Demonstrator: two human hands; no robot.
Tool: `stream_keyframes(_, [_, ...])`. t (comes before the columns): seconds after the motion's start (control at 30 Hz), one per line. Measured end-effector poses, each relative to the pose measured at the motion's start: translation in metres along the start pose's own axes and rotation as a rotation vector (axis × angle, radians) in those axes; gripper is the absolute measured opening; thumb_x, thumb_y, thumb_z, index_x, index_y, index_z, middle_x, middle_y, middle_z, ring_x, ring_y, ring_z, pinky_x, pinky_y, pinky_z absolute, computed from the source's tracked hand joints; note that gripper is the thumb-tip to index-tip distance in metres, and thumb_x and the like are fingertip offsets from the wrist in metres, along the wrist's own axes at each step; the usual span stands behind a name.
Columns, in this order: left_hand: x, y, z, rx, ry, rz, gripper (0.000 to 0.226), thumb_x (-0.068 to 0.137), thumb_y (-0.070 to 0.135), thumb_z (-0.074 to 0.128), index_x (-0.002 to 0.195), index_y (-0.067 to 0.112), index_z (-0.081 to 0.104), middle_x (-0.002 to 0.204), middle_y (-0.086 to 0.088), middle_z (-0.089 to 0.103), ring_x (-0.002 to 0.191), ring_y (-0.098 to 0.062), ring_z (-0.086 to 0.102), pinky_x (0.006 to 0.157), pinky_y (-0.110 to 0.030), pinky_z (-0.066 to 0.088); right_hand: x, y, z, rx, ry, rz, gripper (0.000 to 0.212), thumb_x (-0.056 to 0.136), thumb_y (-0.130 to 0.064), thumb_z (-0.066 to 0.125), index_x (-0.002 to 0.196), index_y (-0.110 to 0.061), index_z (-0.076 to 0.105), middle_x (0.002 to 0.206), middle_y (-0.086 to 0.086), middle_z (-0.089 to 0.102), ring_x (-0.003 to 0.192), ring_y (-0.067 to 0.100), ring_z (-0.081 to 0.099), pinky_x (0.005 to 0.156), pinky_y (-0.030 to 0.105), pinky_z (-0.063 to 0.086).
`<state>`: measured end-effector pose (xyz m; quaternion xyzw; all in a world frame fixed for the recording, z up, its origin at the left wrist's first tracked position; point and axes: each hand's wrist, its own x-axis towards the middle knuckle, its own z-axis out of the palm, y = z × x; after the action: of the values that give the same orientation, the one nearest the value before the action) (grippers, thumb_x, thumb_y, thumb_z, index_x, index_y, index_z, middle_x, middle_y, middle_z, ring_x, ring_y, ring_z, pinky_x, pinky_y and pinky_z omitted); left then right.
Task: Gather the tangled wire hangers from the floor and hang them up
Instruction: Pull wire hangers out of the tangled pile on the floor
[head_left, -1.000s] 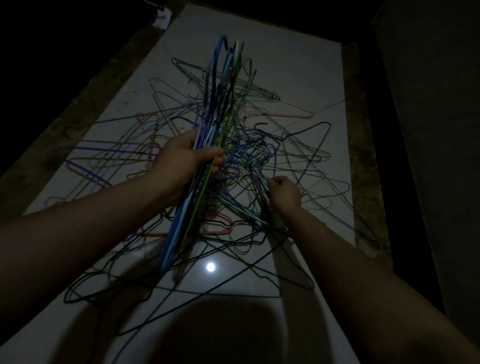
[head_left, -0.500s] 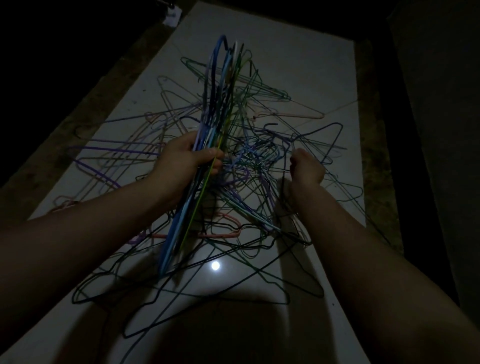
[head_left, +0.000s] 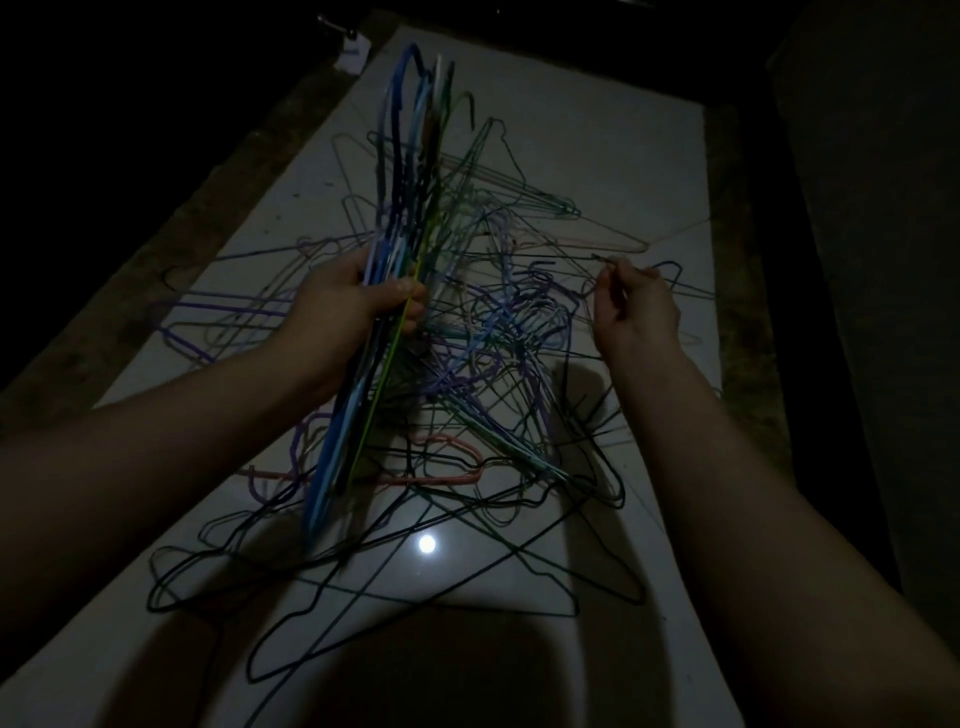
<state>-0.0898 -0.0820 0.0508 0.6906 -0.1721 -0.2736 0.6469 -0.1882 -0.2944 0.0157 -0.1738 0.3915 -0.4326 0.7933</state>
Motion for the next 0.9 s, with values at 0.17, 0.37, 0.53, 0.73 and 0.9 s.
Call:
stream_keyframes(0.17, [-0.001,0.006,-0.004,-0.025,0.016,0.014,0.011,0.092,-0.003,0.048,0.095,0.004,0.055,0.075,-0.007,0.058,0.052,-0.004,0.059,0.055,-0.016,0.051,-0.002,0.018,-0.024,-0.437,0.080,-0.010,0.012,0.091,0.010,0.045,0.098,0.012,0.054,0.065,0.007,0.047,0.052,0.011,0.045,0.042,0.017,0.041])
stream_keyframes(0.37, [-0.008,0.012,-0.008,-0.031,-0.001,0.031,0.011,0.093,-0.003,0.046,0.095,0.002,0.055,0.073,-0.008,0.057,0.051,-0.006,0.057,0.053,-0.018,0.049,-0.010,0.010,-0.007,-0.435,-0.012,0.046,0.014,0.094,0.005,0.045,0.081,-0.001,0.048,0.069,0.000,0.043,0.055,-0.002,0.051,0.058,0.006,0.046])
stream_keyframes(0.53, [-0.012,0.016,-0.011,0.004,0.009,0.050,0.020,0.093,-0.003,0.047,0.083,0.011,0.057,0.072,-0.006,0.057,0.051,-0.003,0.058,0.055,-0.018,0.050,-0.019,0.023,-0.002,-0.296,-0.028,0.101,0.016,0.092,0.010,0.042,0.096,0.004,0.056,0.106,0.027,0.057,0.062,0.011,0.051,0.055,0.014,0.049])
stream_keyframes(0.73, [-0.011,0.020,-0.018,-0.017,-0.004,0.065,0.014,0.093,-0.001,0.048,0.087,0.008,0.058,0.071,-0.006,0.059,0.053,-0.008,0.057,0.054,-0.020,0.050,-0.025,0.001,0.007,0.003,-0.031,0.039,0.028,0.091,0.013,0.042,0.113,-0.001,0.053,0.103,0.022,0.054,0.079,0.019,0.052,0.058,0.018,0.055])
stream_keyframes(0.9, [-0.013,0.021,-0.018,-0.003,0.002,0.052,0.017,0.092,-0.002,0.048,0.087,0.011,0.058,0.074,-0.007,0.060,0.052,-0.006,0.059,0.053,-0.019,0.050,-0.019,-0.003,-0.002,-0.106,0.068,0.014,0.022,0.092,0.007,0.048,0.112,0.006,0.055,0.109,0.022,0.057,0.083,0.016,0.057,0.064,0.014,0.055])
